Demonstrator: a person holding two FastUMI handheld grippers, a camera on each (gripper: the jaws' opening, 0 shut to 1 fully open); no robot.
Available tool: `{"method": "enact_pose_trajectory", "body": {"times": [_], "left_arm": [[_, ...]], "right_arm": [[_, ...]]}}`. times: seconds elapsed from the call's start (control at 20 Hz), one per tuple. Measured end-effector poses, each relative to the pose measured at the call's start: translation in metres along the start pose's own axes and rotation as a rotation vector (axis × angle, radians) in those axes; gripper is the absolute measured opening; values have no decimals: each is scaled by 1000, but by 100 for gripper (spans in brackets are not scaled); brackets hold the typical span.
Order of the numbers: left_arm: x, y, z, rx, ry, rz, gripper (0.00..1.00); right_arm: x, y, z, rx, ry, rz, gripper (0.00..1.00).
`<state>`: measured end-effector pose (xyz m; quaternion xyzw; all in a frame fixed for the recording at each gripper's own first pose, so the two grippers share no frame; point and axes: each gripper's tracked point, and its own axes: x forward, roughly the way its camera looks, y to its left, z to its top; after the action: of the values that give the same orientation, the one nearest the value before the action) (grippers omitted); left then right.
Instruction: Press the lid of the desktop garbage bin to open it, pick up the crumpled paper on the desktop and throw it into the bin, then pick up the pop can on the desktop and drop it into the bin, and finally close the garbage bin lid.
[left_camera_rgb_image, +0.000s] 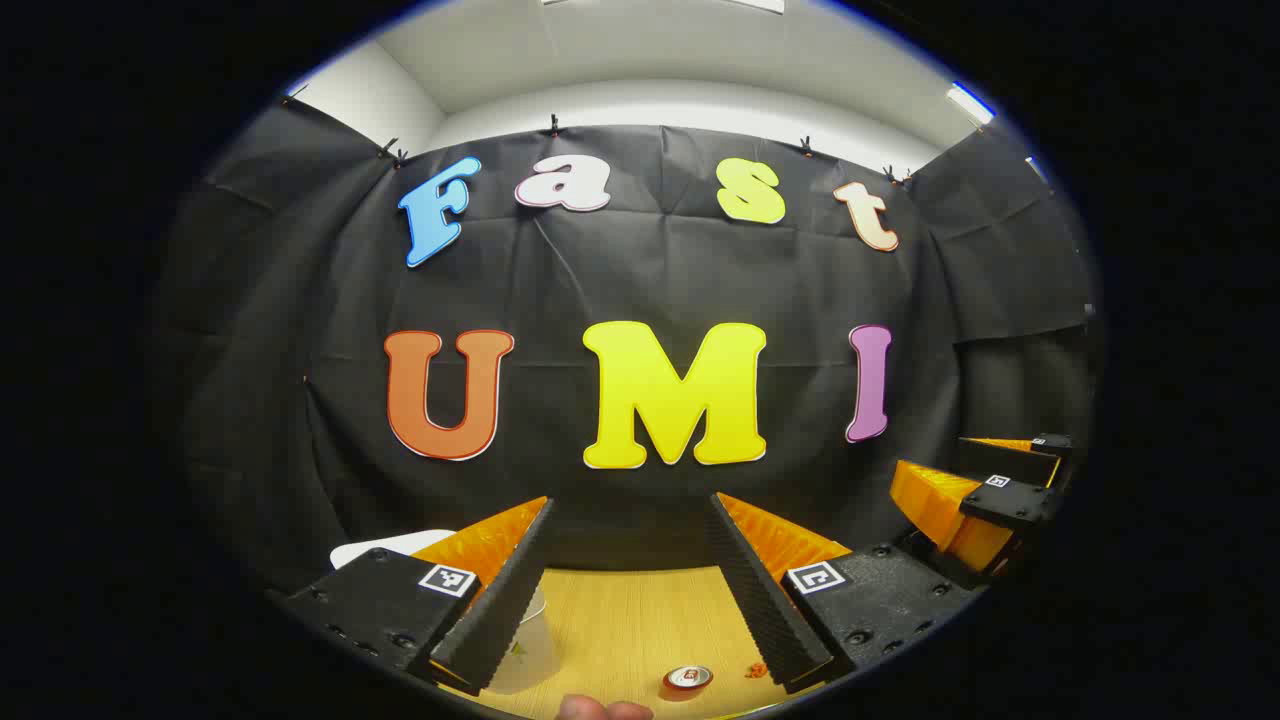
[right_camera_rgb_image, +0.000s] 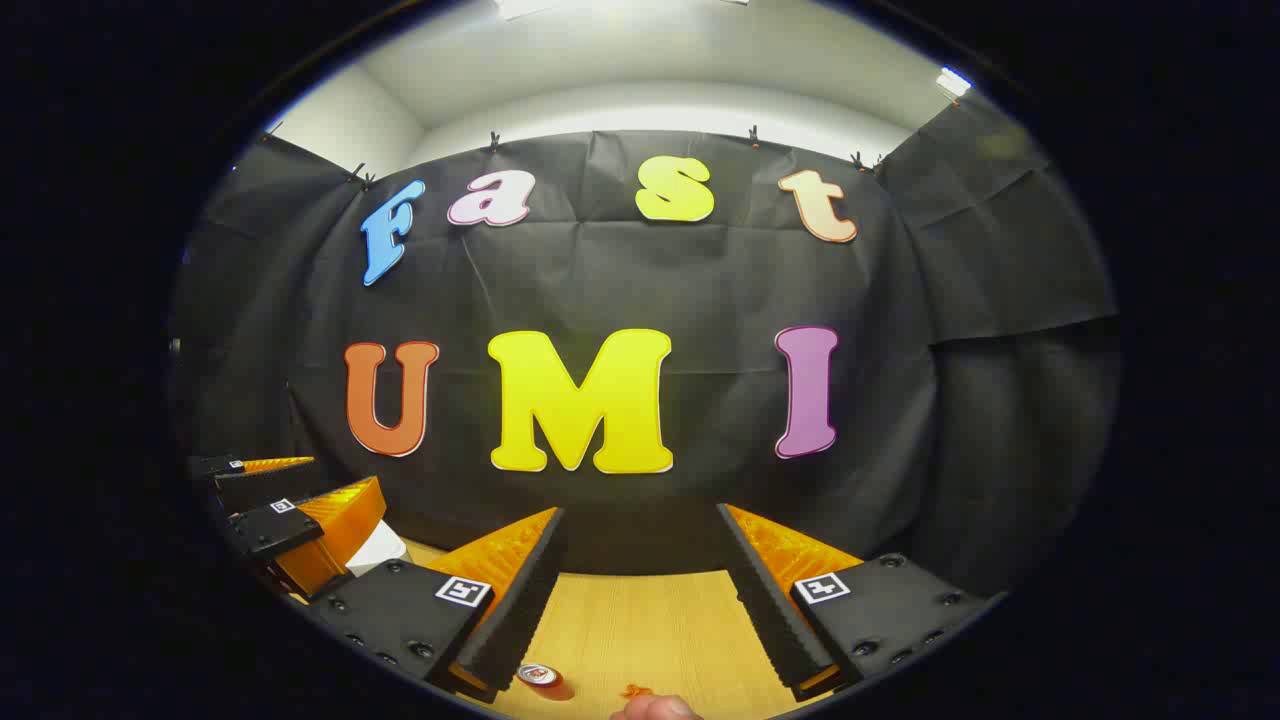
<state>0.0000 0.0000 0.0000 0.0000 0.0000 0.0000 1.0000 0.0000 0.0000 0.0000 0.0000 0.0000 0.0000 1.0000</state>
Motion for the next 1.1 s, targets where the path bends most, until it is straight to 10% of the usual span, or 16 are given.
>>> {"method": "enact_pose_trajectory", "body": {"times": [1.1], "left_arm": [[8, -9, 1, 54, 1, 28, 97]], "right_arm": [[1, -27, -14, 10, 30, -19, 92]]}}
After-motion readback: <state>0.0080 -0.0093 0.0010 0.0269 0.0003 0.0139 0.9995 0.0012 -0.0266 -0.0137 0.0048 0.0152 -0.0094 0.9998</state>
